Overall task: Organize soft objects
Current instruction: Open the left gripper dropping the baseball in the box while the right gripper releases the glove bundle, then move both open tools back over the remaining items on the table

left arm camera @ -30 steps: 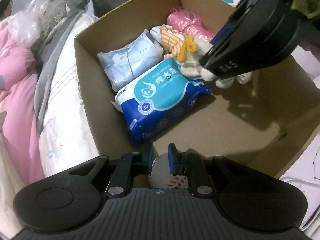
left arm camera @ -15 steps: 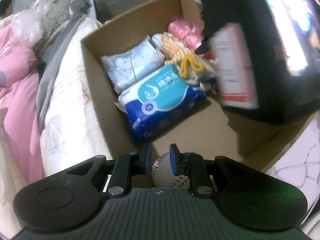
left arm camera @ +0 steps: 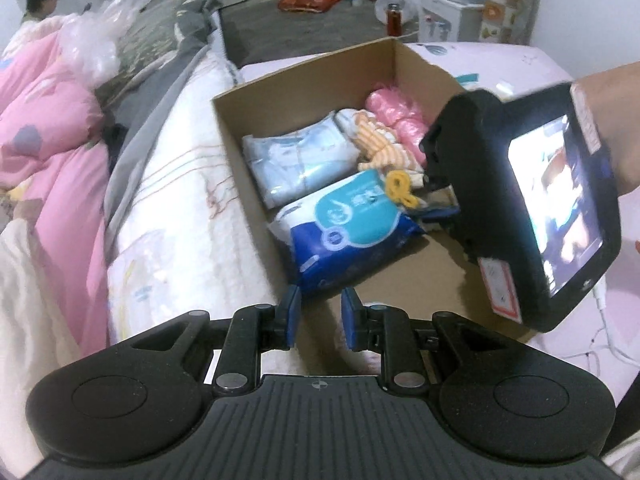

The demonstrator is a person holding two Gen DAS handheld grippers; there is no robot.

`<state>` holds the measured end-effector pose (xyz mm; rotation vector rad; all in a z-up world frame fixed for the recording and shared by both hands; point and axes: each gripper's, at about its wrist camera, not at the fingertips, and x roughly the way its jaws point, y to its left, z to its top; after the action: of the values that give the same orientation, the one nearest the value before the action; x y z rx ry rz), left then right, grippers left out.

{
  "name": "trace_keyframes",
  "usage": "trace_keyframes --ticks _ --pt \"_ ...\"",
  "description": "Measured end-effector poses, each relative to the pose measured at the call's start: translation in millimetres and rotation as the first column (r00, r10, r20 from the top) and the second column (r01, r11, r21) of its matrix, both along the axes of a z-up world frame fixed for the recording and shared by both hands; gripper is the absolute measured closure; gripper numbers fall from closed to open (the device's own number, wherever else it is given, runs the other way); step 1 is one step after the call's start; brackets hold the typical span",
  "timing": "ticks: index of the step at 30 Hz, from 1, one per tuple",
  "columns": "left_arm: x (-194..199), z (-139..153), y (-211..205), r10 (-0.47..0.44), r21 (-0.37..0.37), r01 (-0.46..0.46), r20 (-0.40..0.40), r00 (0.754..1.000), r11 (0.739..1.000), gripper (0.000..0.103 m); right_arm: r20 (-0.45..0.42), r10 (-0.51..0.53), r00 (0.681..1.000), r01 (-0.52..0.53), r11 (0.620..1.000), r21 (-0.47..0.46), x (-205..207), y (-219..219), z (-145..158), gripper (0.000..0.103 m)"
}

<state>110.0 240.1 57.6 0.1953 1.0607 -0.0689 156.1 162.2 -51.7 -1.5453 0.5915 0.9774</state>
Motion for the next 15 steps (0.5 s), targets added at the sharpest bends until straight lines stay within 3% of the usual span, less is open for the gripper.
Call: trace_keyframes --ticks 3,5,8,15 --pt "-2.9 5.9 11.2 0.026 -0.057 -0.026 0.008 1.000 0.998 0.080 0.001 0.027 1.000 -0.027 0.998 -0.048 0.1 7.3 -9.2 0.082" --pt "-7.5 13.8 14.3 0.049 -0.054 -0.048 0.025 0.998 0.997 0.076 0.001 0.040 0.999 -0.040 0.998 -0.054 -1.8 6.6 -10.5 0.082" --pt "-16.5 30.3 17.7 0.050 -0.090 -0.044 0.062 0.997 0.995 0.065 -0.015 0.028 1.000 -0.028 1.000 -0.010 0.4 -0.2 -2.8 0.082" --pt "-40.0 74.8 16.4 0.077 -0.134 -0.053 0.176 0.981 0.989 0.053 -0.013 0.026 1.000 -0.024 0.991 0.130 -8.5 -31.7 33.7 0.072"
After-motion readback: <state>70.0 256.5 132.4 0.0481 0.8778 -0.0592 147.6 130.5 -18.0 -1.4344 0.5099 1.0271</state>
